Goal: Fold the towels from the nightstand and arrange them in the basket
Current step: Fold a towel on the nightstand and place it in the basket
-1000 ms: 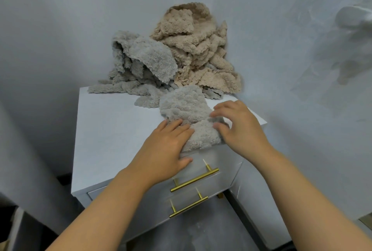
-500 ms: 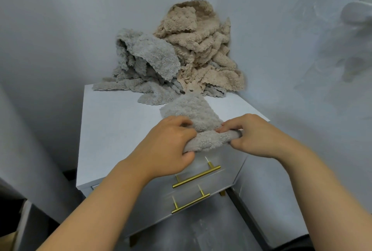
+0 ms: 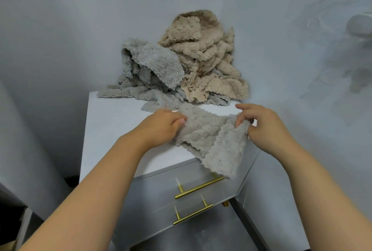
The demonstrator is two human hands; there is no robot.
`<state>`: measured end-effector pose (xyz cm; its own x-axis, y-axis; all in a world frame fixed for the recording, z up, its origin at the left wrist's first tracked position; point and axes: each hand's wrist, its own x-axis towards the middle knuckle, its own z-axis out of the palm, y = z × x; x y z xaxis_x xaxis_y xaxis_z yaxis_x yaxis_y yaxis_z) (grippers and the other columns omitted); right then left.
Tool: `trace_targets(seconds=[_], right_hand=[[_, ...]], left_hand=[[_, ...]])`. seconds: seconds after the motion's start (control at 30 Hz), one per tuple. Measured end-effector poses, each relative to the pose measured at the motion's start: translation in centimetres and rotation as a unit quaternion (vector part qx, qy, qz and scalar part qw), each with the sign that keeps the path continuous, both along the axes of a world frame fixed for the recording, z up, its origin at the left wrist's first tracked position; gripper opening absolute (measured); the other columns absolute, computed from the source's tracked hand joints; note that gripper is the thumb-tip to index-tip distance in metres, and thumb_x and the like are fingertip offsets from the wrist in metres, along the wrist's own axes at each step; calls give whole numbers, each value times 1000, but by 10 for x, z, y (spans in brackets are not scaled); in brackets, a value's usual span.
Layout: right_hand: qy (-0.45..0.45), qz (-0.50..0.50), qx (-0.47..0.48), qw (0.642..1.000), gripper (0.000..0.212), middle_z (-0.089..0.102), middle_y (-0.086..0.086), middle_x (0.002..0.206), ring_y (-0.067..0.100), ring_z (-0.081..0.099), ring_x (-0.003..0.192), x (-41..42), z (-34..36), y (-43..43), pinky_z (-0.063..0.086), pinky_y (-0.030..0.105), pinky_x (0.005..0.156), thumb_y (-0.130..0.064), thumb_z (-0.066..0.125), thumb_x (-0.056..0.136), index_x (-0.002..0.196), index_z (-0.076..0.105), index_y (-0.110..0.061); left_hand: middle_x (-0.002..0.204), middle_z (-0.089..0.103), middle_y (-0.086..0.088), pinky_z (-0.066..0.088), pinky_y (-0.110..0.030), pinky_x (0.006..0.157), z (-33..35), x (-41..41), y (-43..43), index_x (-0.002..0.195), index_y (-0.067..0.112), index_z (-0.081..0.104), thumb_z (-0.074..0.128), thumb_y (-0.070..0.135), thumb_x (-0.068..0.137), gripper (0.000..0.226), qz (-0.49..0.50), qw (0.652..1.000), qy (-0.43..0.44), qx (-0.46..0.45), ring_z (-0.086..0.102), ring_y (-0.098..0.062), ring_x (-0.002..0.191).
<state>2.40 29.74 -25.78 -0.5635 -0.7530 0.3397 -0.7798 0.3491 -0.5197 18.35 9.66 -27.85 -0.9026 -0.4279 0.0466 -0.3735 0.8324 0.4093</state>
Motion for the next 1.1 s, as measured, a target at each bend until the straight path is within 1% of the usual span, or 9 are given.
trace_targets(seconds=[0.17,0.27,0.33,0.47,0.63,0.77,0.9,0.97,1.1], right_hand=[[20,-11,30,999,52,52,6,138,23,45,126,-14,-6,-4,26,10,75,22,40,71,75,66,-22],[-1,-11,22,1000,54,55,3,135,21,48,123,-19,-7,-2,27,10,76,22,40,72,74,67,-25],[-31,0,14,999,56,58,0,131,17,49,123,-21,-5,2,29,11,80,22,41,73,70,67,-28],[-89,43,36,994,54,59,-6,130,12,48,126,-20,-3,6,37,1,75,21,46,79,68,68,-27],[-75,81,90,990,47,50,-7,140,7,44,130,-8,-10,0,32,-4,76,12,54,84,72,69,-32],[-73,94,83,989,39,57,-5,133,4,45,127,-4,-6,1,32,-3,84,6,63,81,75,70,-32],[-82,91,118,985,19,65,-8,121,0,48,120,-1,-3,5,34,12,95,-9,75,78,80,76,-28],[-85,89,131,984,10,67,-12,112,-5,52,108,3,-2,8,40,7,87,-15,77,78,83,77,-23],[-9,60,162,985,8,73,-8,93,12,64,91,13,-2,9,52,32,79,-19,70,83,87,77,-23]], left_hand=[[109,58,-7,47,-38,81,-5,-18,-11,113,13,58,51,49,92,42,134,987,-50,-75,52,-27,104],[68,51,-3,38,-28,57,3,-27,-12,70,10,52,60,48,88,42,179,981,-79,-2,49,-20,65],[60,42,-2,31,-27,51,10,-30,-13,62,11,43,60,37,91,42,175,980,-91,36,40,-16,56],[91,60,-7,44,-31,70,19,-27,-20,88,9,55,56,28,94,20,223,974,-40,10,56,-25,84],[113,56,-8,37,-32,71,19,-22,5,115,11,53,48,8,90,25,135,948,32,-285,49,-26,101],[121,62,-3,45,-36,93,13,-18,35,124,21,59,40,26,100,30,-72,988,48,-129,53,-20,112],[158,18,7,12,-39,119,-18,-13,33,147,29,30,22,50,99,53,-162,978,-90,-92,7,-13,147],[157,19,9,10,-42,119,-27,-11,26,145,31,34,23,52,95,56,-145,986,-34,-69,2,-12,147],[137,53,3,27,-33,112,-10,-4,37,127,21,60,46,32,97,35,-84,981,174,-30,34,-15,135]])
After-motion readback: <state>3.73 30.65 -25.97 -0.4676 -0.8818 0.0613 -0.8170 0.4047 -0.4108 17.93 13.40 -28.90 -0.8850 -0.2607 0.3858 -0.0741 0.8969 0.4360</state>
